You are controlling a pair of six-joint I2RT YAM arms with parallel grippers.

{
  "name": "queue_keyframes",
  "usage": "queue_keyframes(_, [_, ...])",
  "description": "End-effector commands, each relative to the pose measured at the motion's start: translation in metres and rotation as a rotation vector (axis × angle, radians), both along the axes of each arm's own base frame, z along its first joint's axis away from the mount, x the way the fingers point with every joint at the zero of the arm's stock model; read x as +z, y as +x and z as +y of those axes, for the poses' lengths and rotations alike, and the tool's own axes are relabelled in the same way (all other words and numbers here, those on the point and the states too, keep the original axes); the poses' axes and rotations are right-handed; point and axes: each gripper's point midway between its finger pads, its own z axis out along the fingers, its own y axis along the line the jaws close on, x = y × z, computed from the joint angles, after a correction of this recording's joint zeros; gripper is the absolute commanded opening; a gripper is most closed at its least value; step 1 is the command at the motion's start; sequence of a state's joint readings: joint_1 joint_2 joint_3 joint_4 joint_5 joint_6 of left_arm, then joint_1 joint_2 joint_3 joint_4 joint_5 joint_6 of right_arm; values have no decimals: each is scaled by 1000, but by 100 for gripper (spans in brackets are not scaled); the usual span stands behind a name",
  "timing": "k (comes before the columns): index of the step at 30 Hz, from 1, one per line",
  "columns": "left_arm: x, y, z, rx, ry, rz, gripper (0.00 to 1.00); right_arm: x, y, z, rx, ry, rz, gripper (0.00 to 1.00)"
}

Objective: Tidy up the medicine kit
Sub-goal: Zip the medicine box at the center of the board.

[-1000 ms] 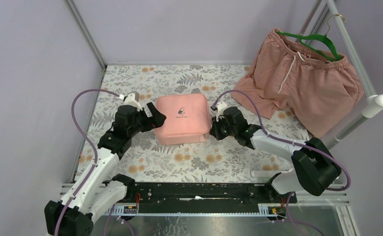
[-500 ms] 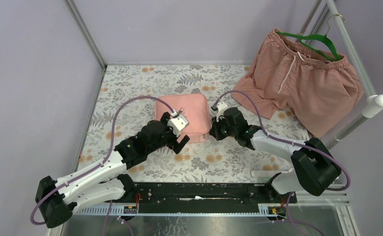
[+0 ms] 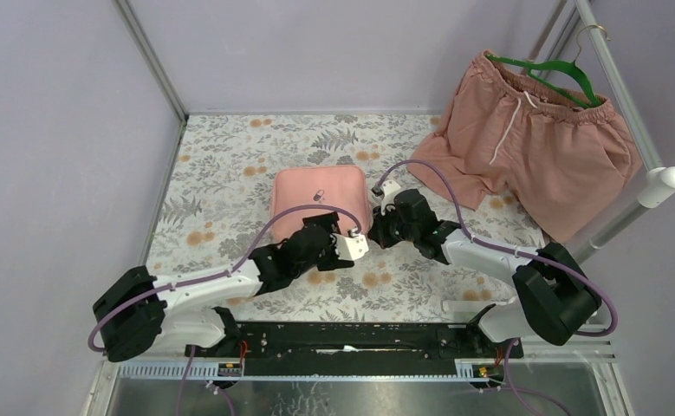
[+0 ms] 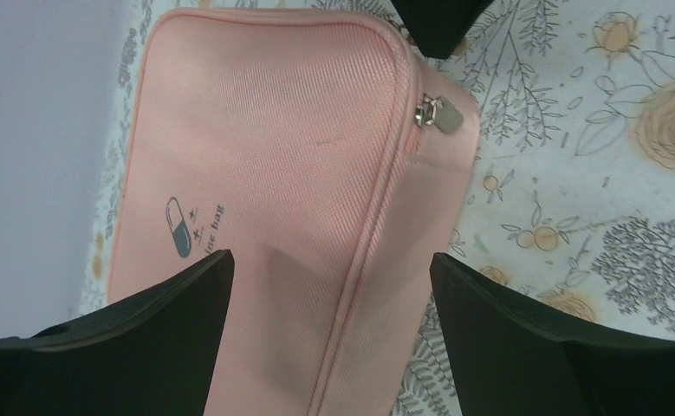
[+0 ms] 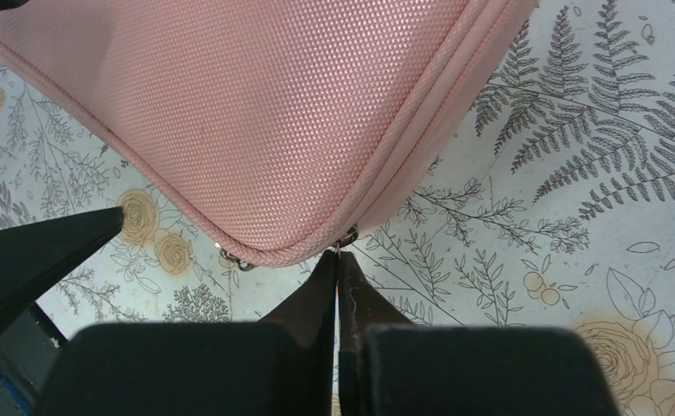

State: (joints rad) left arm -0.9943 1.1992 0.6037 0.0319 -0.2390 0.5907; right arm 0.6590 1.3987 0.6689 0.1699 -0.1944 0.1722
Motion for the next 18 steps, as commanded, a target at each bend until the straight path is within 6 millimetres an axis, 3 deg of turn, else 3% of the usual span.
queue_keyframes(1, [11, 19, -11, 9, -11, -114, 91, 12, -1, 13, 41, 61, -16, 0])
queue_keyframes(6, [-2, 23, -16, 22, -28, -70, 90, 11, -7, 11, 50, 62, -7, 0])
queue_keyframes(12, [-11, 34, -11, 69, -80, 7, 82, 11, -17, 7, 65, 68, 7, 0])
queue_keyframes(18, [-13, 39, -10, 81, -118, 47, 78, 11, -39, 17, 120, 146, 92, 0])
